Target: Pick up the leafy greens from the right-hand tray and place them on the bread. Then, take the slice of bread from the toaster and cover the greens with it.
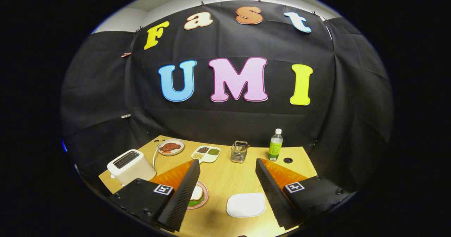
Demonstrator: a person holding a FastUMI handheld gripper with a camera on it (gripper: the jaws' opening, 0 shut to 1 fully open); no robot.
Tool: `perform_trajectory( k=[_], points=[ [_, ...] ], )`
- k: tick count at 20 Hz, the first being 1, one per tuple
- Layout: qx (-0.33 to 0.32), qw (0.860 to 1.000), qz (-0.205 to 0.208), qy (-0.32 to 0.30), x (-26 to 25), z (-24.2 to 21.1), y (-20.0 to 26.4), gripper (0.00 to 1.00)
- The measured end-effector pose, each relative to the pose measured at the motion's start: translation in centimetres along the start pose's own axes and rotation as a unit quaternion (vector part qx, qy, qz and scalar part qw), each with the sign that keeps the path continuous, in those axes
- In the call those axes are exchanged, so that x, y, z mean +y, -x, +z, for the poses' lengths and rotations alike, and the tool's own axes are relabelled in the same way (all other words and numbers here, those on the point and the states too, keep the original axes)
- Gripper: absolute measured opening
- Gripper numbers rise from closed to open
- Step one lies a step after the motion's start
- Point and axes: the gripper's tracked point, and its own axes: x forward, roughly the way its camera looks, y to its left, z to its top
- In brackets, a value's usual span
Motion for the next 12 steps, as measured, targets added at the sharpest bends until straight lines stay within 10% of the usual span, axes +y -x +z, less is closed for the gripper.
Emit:
perform_trajectory(
  k=[12],
  points=[
    [0.003, 1.000, 0.010, -0.003, 0.35, -0.07, -0.05, 0.98]
  ],
)
